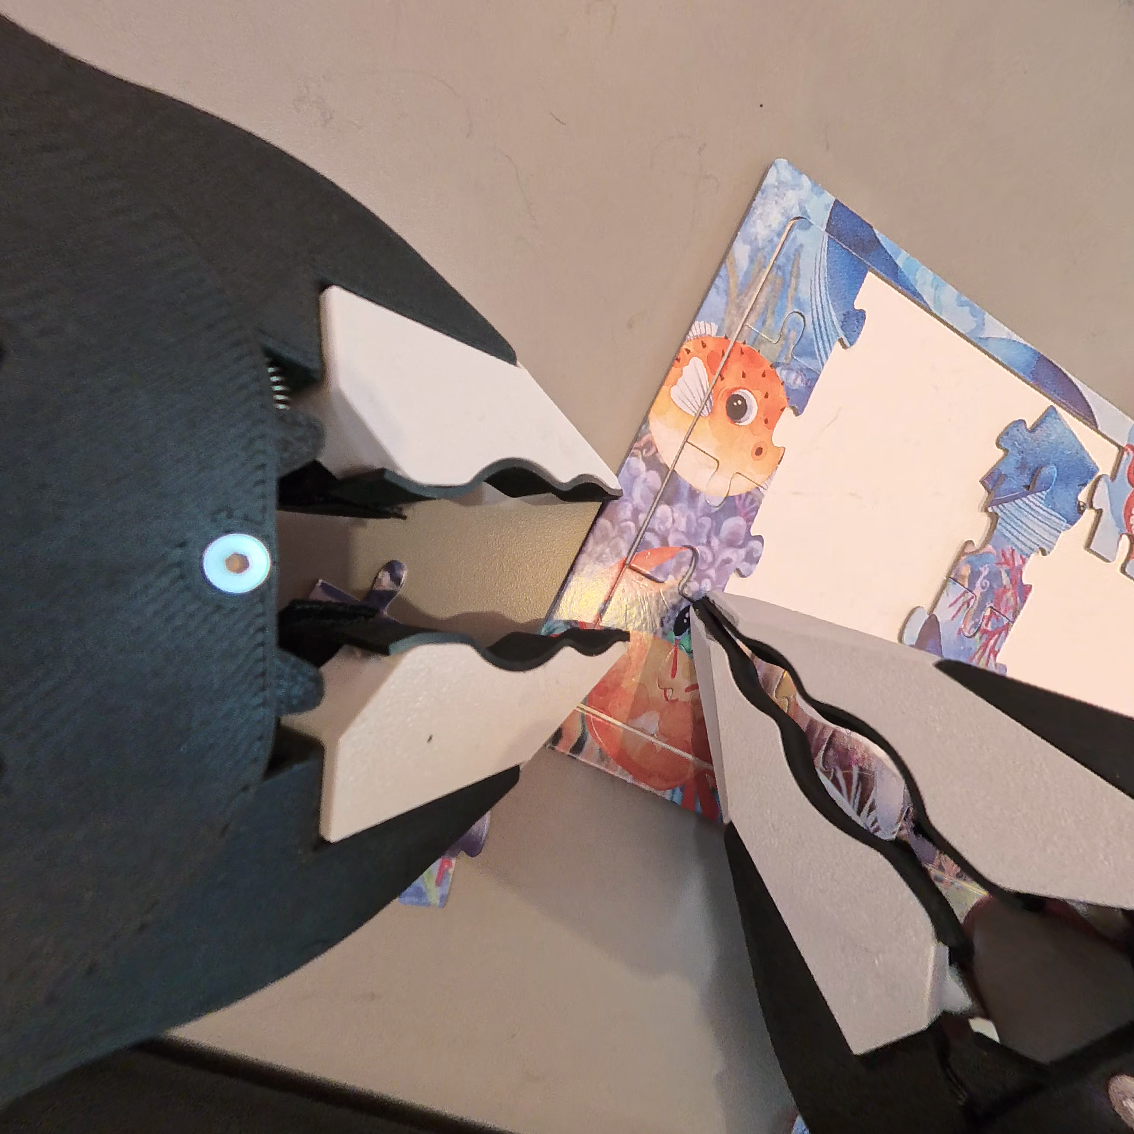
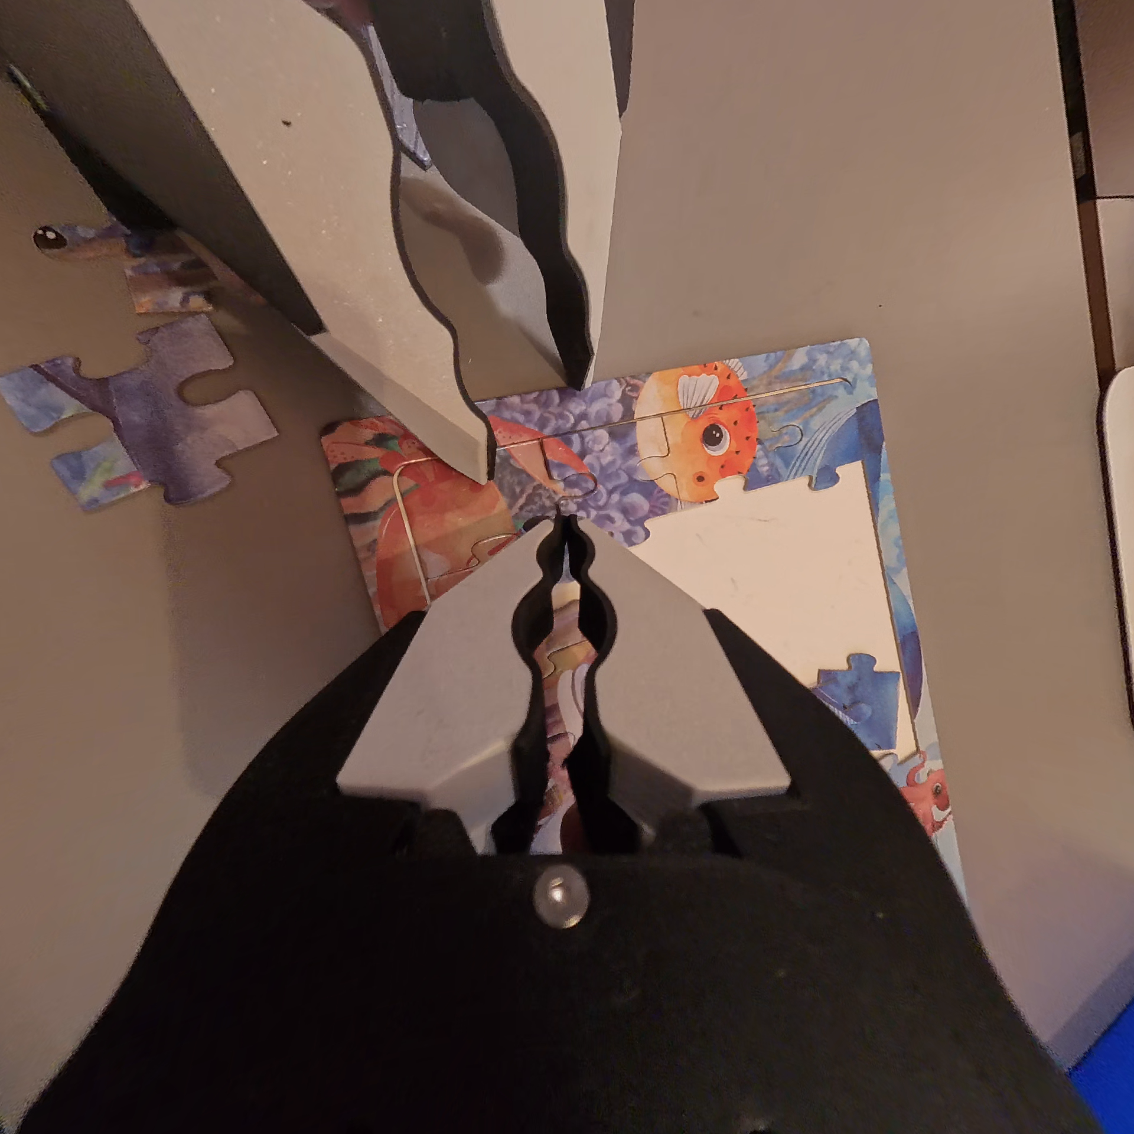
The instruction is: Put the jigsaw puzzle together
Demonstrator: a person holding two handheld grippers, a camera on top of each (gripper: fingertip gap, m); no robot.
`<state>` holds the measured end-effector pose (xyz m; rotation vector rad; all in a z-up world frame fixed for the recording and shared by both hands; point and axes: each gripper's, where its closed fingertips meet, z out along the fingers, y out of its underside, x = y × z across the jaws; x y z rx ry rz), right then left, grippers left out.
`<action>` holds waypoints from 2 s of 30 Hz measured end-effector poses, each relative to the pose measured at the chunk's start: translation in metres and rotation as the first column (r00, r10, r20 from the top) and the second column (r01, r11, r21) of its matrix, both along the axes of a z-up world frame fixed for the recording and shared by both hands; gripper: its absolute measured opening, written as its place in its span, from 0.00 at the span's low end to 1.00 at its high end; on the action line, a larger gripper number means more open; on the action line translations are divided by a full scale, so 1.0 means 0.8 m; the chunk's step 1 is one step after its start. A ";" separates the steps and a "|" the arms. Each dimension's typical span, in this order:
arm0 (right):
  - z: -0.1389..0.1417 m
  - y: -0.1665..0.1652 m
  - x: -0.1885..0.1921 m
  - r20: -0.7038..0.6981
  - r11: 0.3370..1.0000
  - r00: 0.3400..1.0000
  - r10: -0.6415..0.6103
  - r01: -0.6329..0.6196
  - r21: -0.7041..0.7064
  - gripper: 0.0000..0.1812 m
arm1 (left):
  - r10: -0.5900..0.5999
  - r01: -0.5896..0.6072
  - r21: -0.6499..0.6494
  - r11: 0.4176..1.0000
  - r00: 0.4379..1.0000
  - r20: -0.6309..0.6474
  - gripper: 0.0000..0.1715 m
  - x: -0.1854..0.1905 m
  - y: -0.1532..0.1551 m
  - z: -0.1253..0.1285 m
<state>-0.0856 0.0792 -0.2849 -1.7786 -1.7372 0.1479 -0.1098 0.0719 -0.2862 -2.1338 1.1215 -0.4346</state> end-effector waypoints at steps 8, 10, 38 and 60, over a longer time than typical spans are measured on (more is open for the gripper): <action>0.001 0.008 0.001 0.005 0.995 1.000 0.018 -0.018 0.093 0.00 | -0.019 0.019 0.019 1.000 1.000 -0.003 0.15 0.002 -0.001 0.002; 0.002 0.009 0.001 -0.007 0.996 1.000 0.011 -0.010 0.087 0.00 | -0.015 0.015 0.021 1.000 1.000 -0.004 0.15 0.002 0.000 0.001; -0.001 0.134 -0.029 -0.193 0.913 0.964 -0.184 0.094 -0.396 0.37 | 0.011 -0.008 -0.123 0.992 1.000 0.027 0.55 -0.002 0.105 0.001; 0.009 0.059 0.007 -0.128 0.917 0.991 -0.042 -0.013 -0.399 0.44 | 0.011 -0.012 -0.061 0.998 1.000 -0.020 0.48 -0.006 0.113 -0.003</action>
